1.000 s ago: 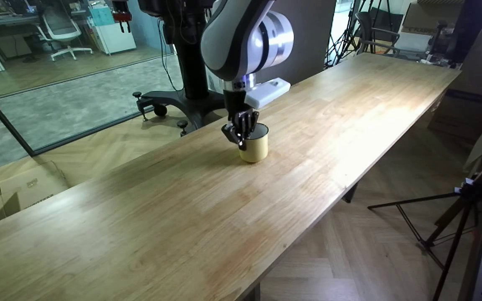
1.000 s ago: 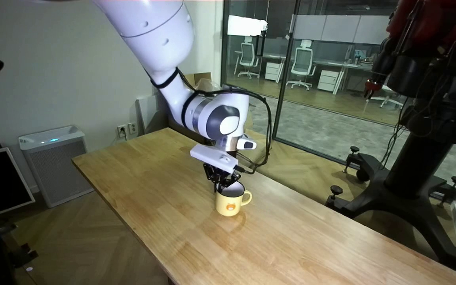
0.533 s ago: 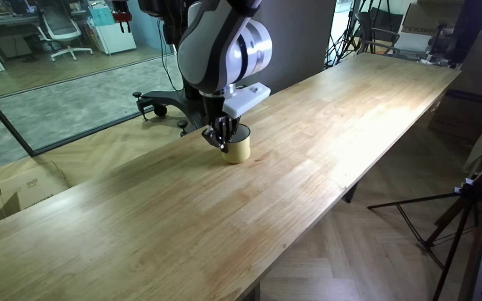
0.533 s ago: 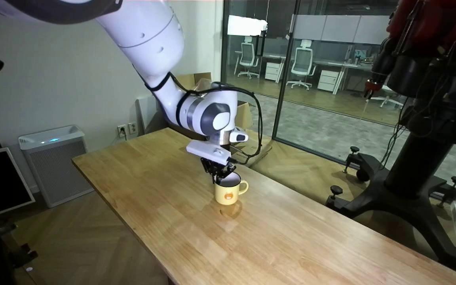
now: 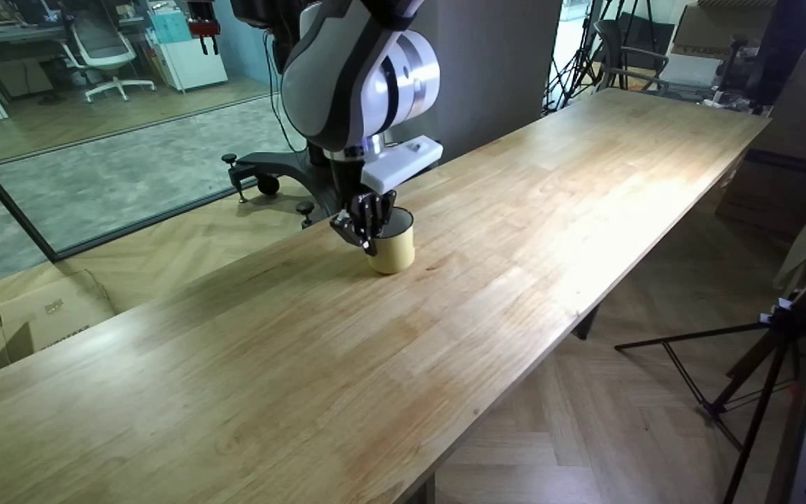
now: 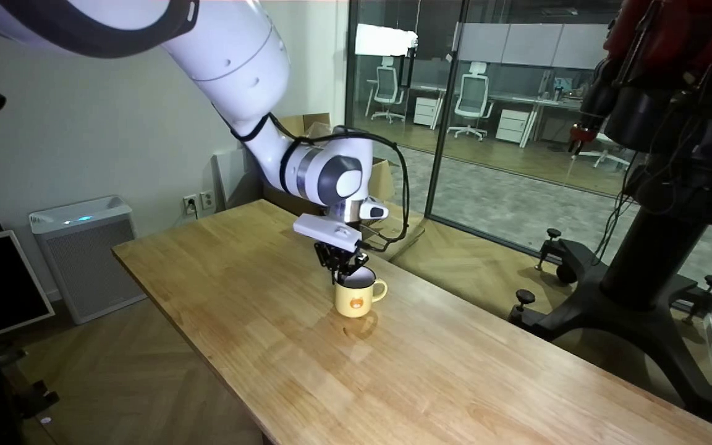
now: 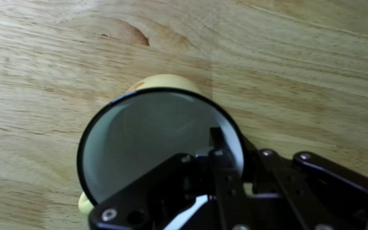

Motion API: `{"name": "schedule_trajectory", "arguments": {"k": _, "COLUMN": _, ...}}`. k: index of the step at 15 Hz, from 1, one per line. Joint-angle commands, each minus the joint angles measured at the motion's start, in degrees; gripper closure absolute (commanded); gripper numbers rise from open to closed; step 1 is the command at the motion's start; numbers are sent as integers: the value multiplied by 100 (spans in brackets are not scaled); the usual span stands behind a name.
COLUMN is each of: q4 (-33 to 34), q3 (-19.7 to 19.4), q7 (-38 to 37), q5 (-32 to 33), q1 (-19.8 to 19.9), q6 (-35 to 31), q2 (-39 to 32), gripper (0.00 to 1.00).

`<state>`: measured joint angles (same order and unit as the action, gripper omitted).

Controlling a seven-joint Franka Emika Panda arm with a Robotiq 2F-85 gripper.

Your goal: Move the yellow mug to the left

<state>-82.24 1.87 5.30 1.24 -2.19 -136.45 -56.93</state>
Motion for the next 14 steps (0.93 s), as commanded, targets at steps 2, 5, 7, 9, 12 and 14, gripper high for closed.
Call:
{"name": "schedule_trajectory", "arguments": {"k": 2, "q4": 426, "q3": 35, "q7": -154, "q5": -16, "q1": -79, "q6": 124, "q2": -387, "gripper": 97}}
{"name": "schedule_trajectory", "arguments": {"k": 5, "q4": 450, "q3": 39, "q7": -159, "q5": -20, "q1": -86, "q6": 193, "q2": -398, "gripper": 62}}
{"name": "schedule_trajectory", "arguments": {"k": 7, "q4": 467, "q3": 60, "q7": -153, "q5": -18, "q1": -110, "q6": 196, "q2": -480, "gripper": 51}}
{"name": "schedule_trajectory", "arguments": {"k": 9, "q4": 511, "q3": 64, "q7": -155, "q5": -9, "q1": -145, "q6": 189, "q2": -560, "gripper": 37}}
{"name": "schedule_trajectory", "arguments": {"k": 12, "q4": 476, "q3": -4, "q7": -210, "q5": 69, "q1": -253, "q6": 79, "q2": -527, "gripper": 17}}
{"name": "schedule_trajectory", "arguments": {"k": 14, "q4": 393, "q3": -60, "q7": -236, "q5": 147, "q1": -340, "q6": -70, "q2": -446, "gripper": 3}}
